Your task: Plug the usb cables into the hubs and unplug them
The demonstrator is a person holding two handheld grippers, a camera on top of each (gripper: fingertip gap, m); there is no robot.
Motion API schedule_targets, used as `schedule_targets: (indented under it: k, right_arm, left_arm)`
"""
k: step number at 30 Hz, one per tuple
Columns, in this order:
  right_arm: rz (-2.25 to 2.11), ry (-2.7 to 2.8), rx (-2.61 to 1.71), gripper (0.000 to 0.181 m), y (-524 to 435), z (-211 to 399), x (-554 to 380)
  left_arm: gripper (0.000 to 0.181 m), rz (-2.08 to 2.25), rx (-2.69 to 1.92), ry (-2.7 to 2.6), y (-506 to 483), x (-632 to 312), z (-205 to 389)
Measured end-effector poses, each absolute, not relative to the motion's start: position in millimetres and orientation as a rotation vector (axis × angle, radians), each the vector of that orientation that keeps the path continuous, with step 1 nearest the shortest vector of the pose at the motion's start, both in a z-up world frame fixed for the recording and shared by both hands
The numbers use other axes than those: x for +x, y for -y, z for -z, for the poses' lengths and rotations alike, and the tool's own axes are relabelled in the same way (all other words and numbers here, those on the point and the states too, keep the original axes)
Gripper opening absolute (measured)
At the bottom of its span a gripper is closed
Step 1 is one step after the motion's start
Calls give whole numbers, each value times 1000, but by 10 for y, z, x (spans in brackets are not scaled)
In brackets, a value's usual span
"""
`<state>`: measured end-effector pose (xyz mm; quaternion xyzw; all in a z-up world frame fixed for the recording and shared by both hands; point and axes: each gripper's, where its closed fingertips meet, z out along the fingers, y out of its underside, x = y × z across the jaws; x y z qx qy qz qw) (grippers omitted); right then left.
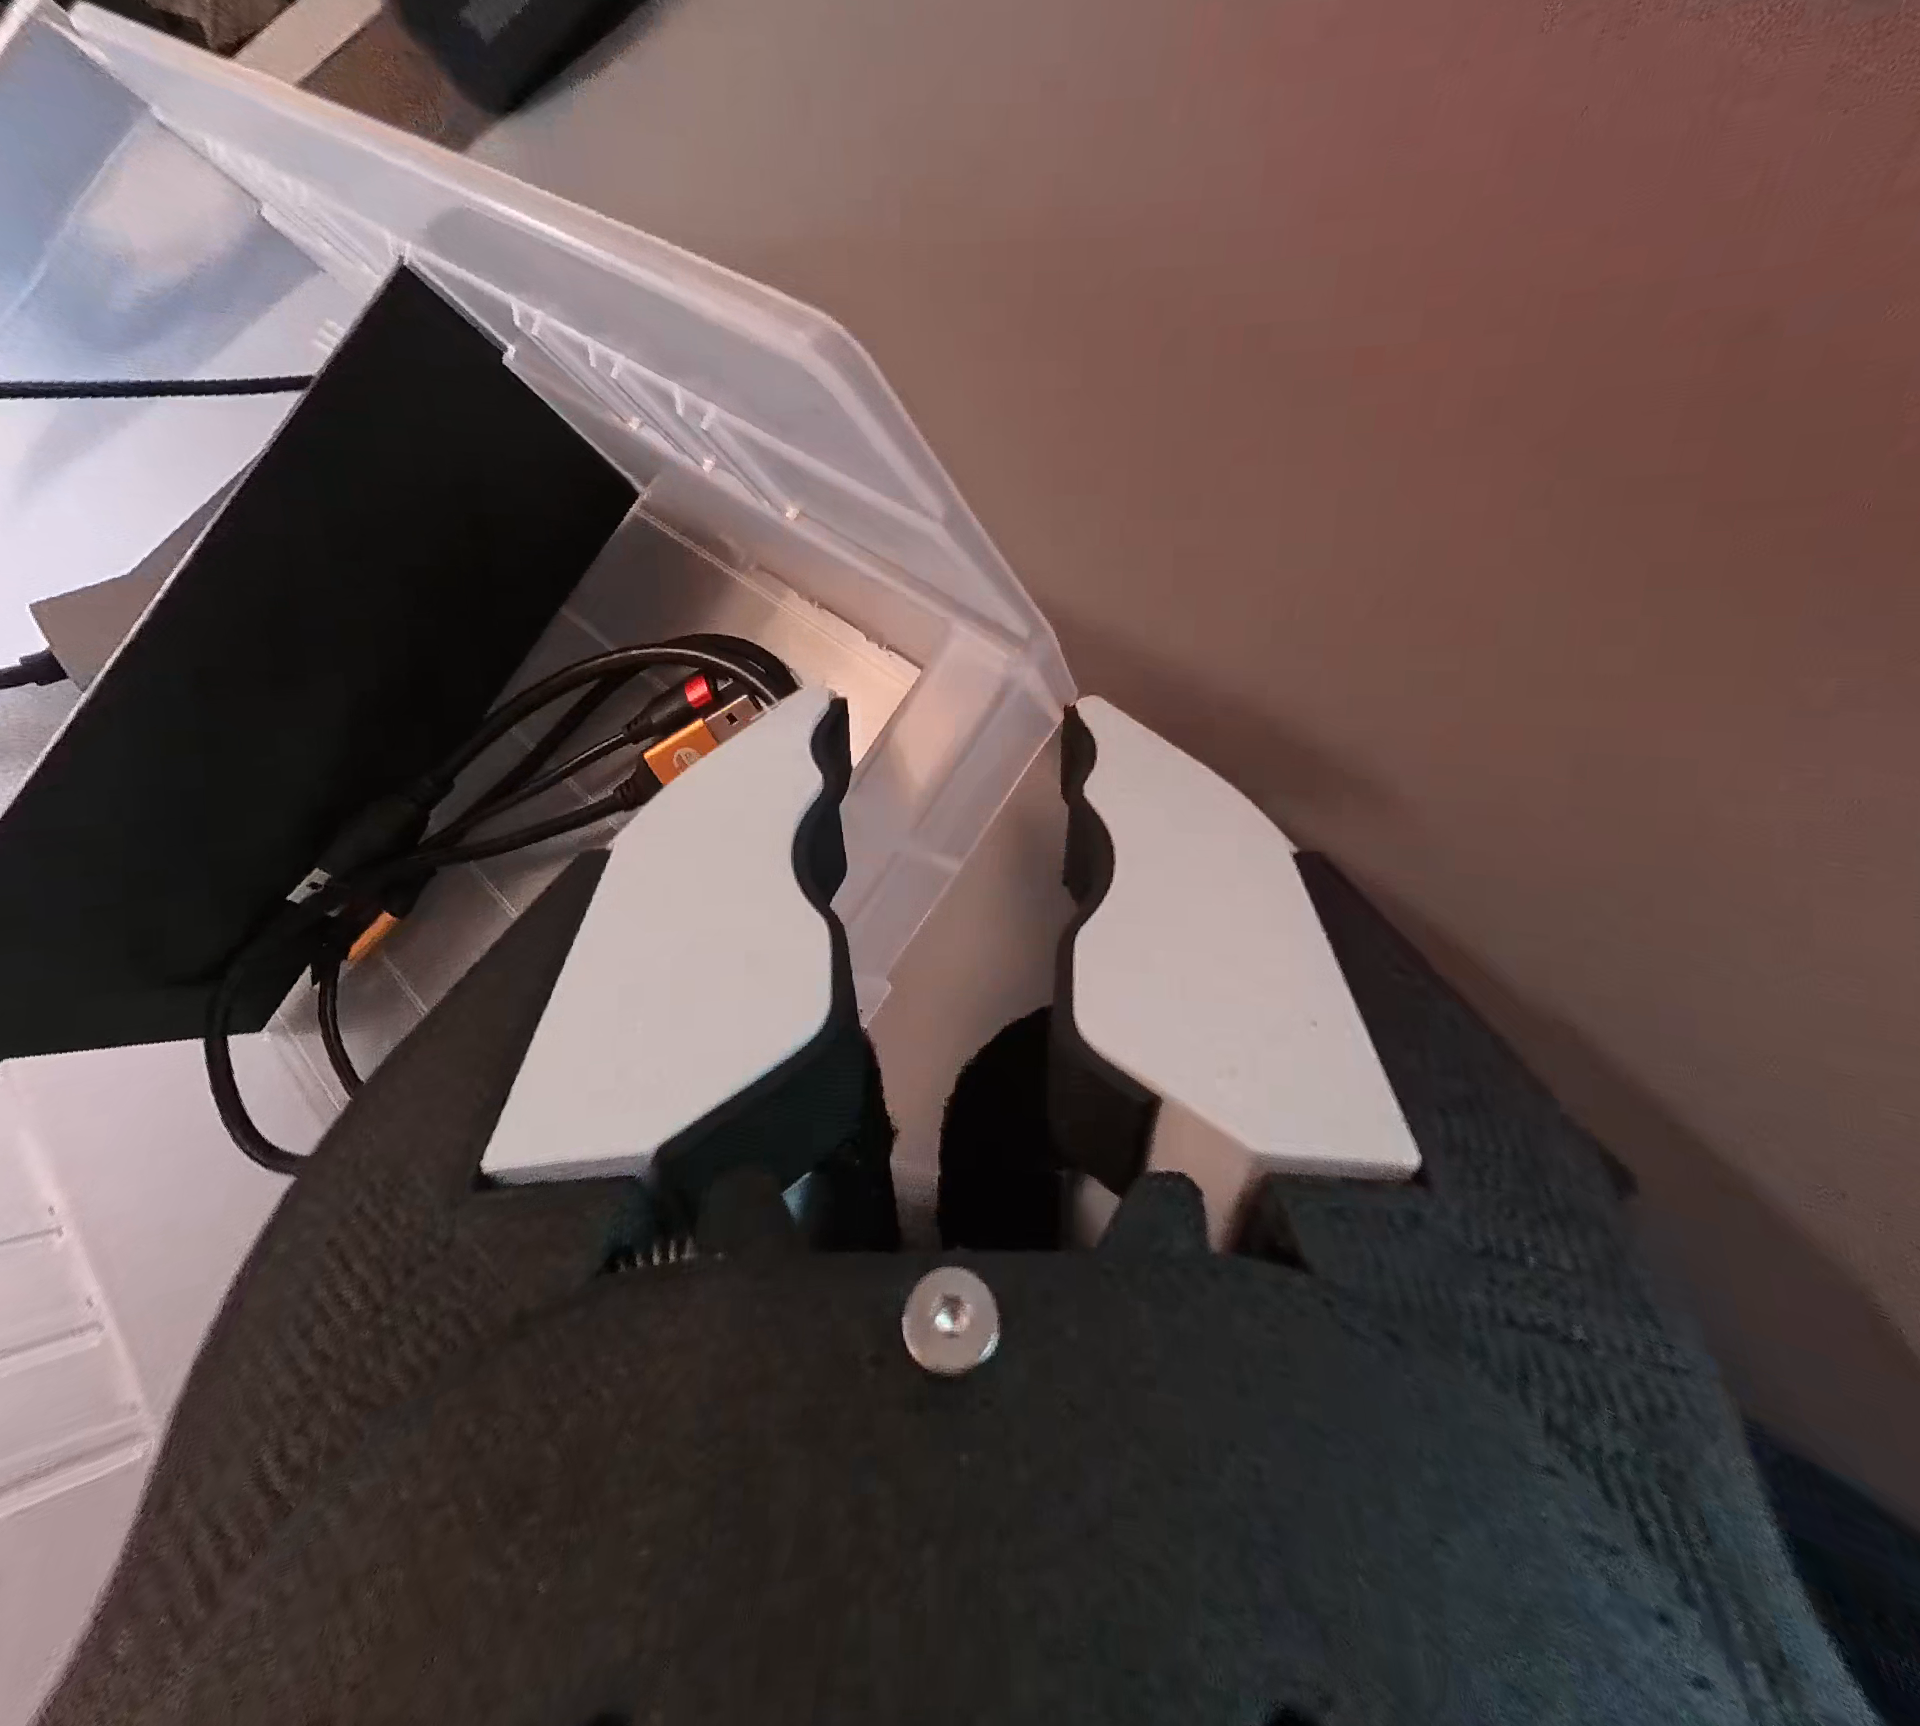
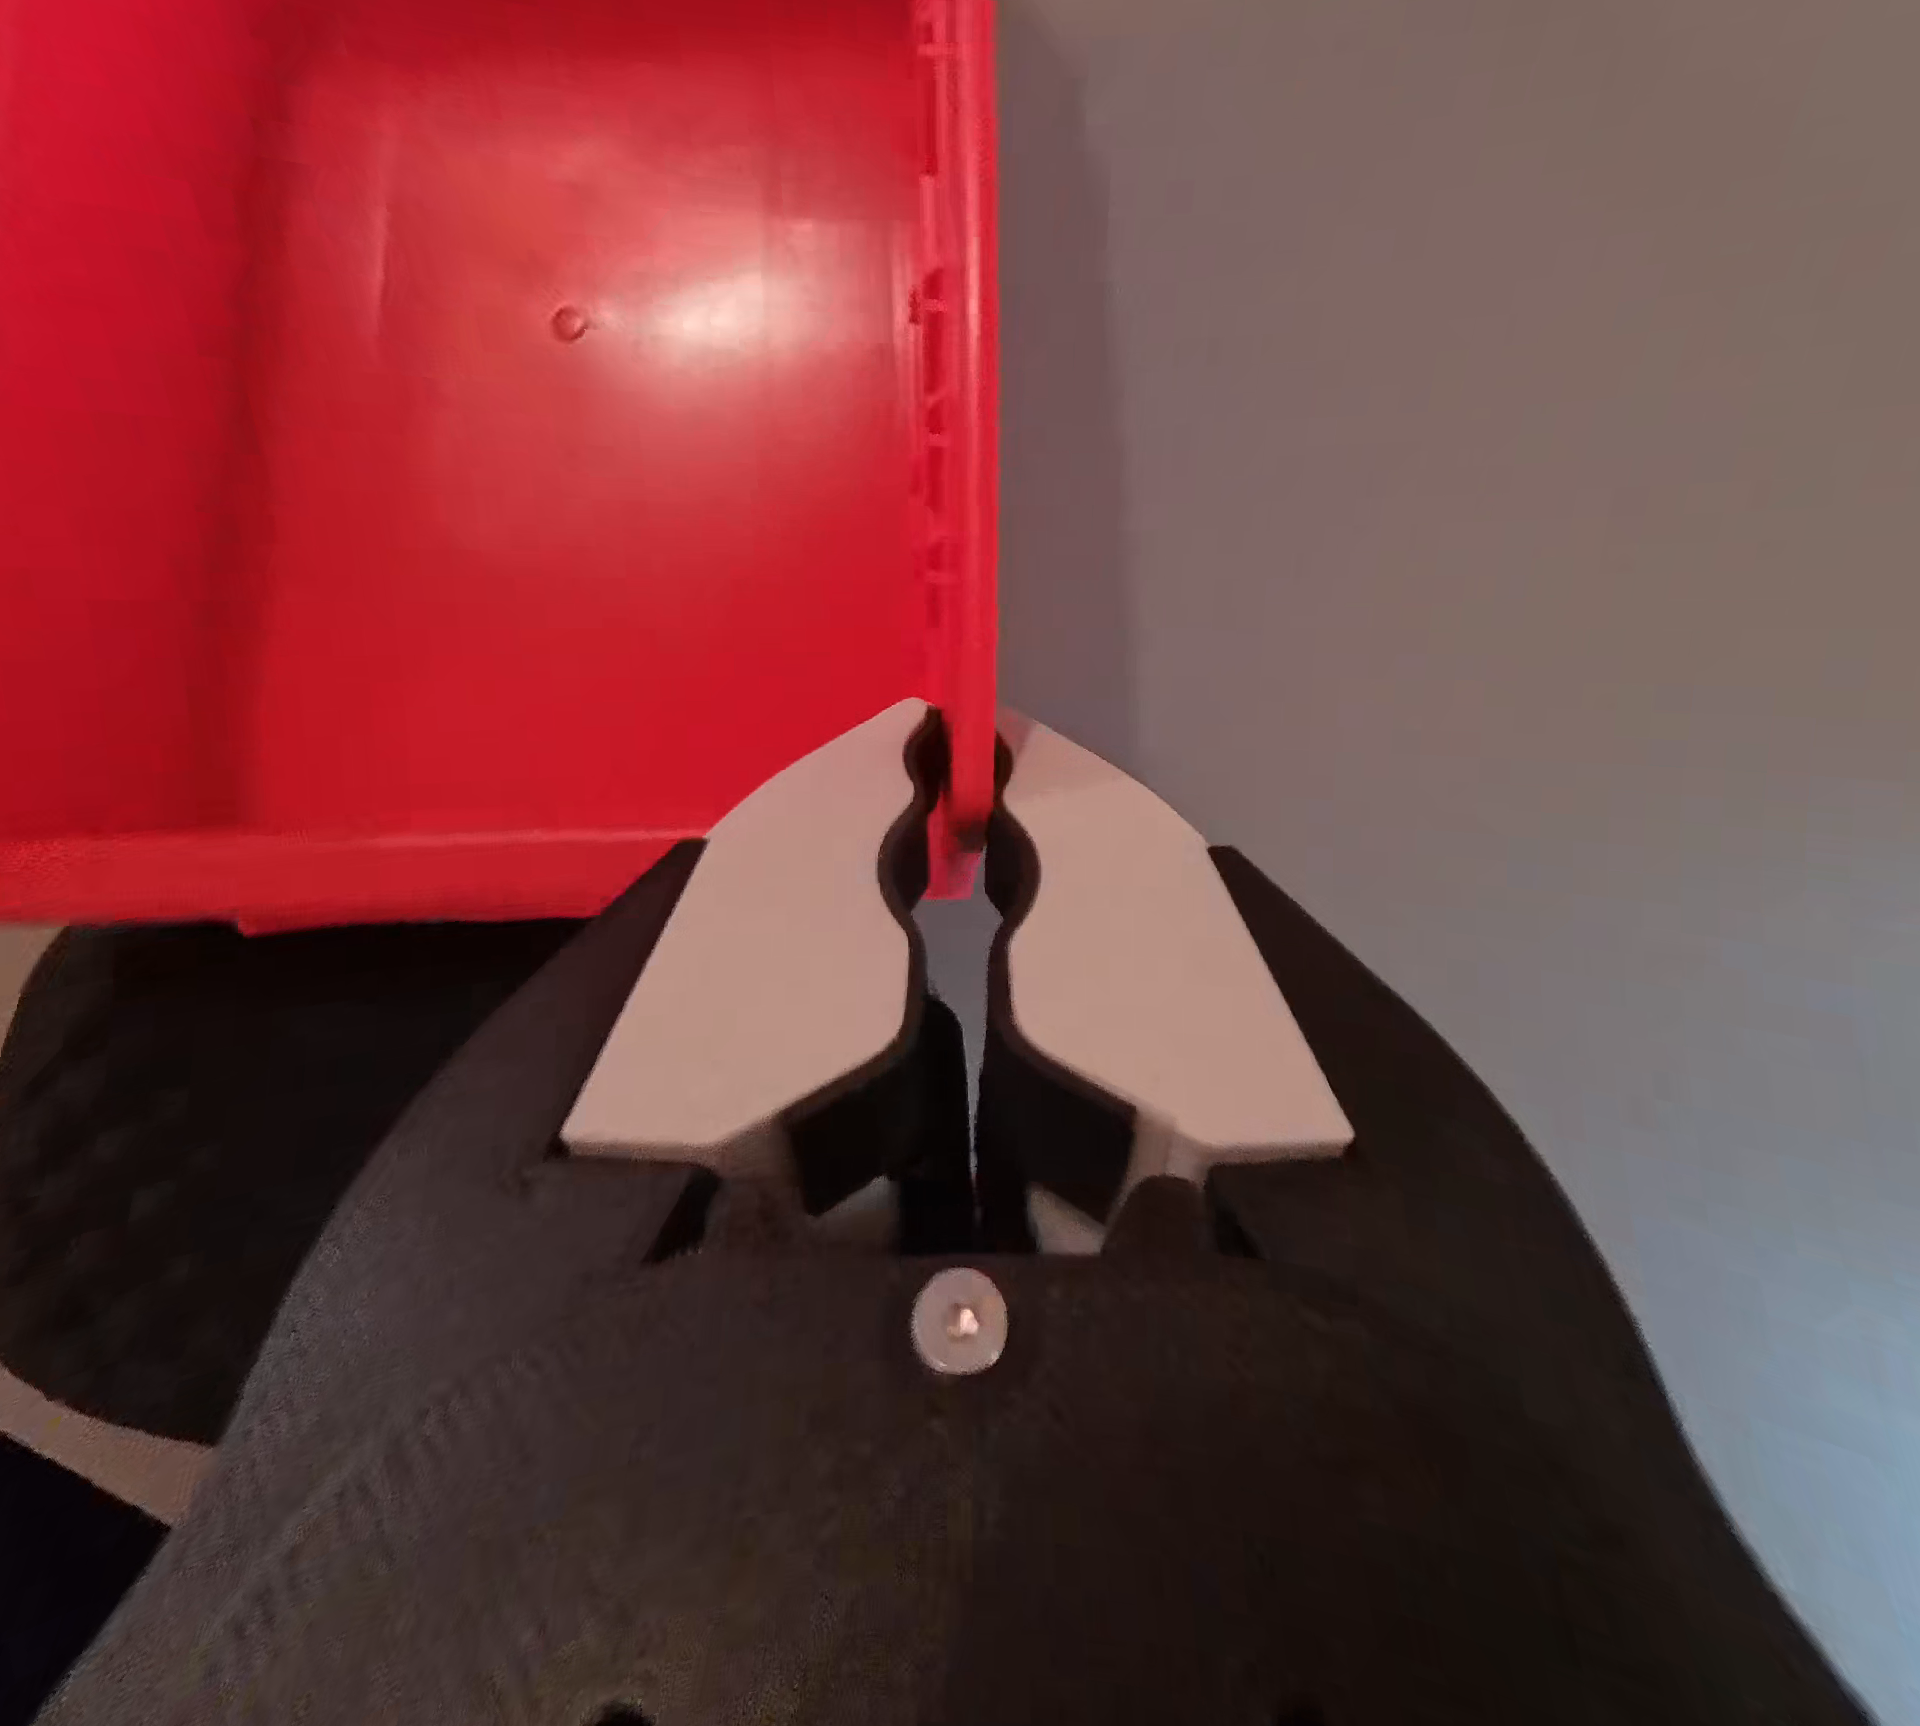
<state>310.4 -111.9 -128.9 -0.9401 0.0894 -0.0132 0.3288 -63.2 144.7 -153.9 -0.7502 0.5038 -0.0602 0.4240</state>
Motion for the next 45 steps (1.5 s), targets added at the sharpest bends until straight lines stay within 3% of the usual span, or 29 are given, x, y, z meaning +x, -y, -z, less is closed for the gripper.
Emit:
schedule_targets:
  k: [22, 28, 35, 37, 41, 43, 45]
  right_arm:
    - [138, -859, -2385, 13, 3013, 1391, 4060]
    - [240, -904, -2274, 41, 3235, 1125, 4140]
    - [755, -360, -1821, 114, 3053, 54, 4037]
    - [828, -149, -1873, 139, 2959, 29, 3810]
    - [917, -30, -1918, 146, 2862, -32, 3608]
    - [902, 25, -1865, 146, 2755, -147, 3480]
    - [866, 101, -1832, 146, 2642, -213, 3316]
  left_arm:
    - [38, 142, -1748, -1347, -1152, -2532, 1510]
    - [36, 153, -1514, -1415, -1073, -2495, 1487]
    - [40, 281, -1440, -1355, -998, -2404, 1425]
    - [40, 324, -1394, -1329, -973, -2375, 1361]
    - [47, 458, -1234, -1225, -885, -2307, 1084]
    - [59, 591, -1101, -1100, -783, -2302, 819]
    - [104, 654, -959, -864, -792, -2437, 440]
